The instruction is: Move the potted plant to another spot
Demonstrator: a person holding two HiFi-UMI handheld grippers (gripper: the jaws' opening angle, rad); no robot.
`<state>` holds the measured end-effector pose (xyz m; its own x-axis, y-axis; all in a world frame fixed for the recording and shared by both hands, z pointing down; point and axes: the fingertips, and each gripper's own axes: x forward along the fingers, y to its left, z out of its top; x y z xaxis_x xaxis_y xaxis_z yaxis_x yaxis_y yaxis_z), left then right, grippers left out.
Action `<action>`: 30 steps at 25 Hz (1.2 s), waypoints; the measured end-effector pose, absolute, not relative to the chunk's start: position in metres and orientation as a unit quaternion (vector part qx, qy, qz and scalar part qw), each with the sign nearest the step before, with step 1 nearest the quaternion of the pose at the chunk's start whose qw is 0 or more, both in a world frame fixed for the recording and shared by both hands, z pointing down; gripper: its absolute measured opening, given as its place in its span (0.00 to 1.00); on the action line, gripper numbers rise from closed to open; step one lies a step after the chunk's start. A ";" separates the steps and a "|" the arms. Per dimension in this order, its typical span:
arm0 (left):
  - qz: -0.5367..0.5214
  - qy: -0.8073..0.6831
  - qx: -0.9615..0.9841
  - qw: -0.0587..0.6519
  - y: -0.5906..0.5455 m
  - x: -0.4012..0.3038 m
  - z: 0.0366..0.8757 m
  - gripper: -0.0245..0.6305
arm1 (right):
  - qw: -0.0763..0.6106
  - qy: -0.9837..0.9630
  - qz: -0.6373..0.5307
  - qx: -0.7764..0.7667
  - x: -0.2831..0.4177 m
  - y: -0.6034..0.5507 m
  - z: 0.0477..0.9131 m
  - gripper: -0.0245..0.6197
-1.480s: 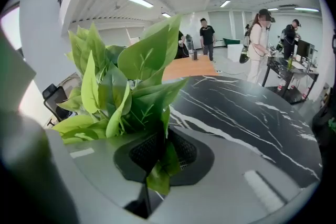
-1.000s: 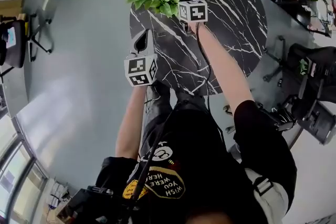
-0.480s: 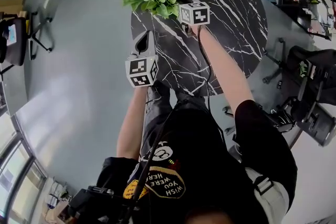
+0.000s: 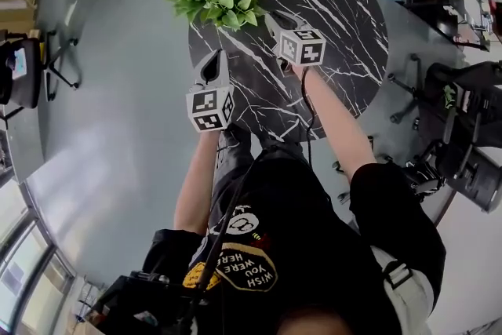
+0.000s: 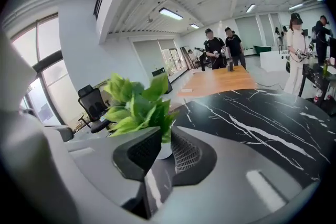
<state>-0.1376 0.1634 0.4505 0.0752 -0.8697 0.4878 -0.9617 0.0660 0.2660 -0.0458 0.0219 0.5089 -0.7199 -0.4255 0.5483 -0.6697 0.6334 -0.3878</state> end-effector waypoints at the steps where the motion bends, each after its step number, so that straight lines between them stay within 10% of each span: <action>1: 0.081 -0.676 0.680 0.273 0.166 -0.135 0.443 0.04 | 0.205 -0.885 0.286 0.305 -0.043 0.039 0.495 0.11; 30: 0.068 -0.695 0.698 0.157 0.213 -0.083 0.326 0.04 | 0.151 -0.928 0.158 0.301 -0.029 0.178 0.340 0.04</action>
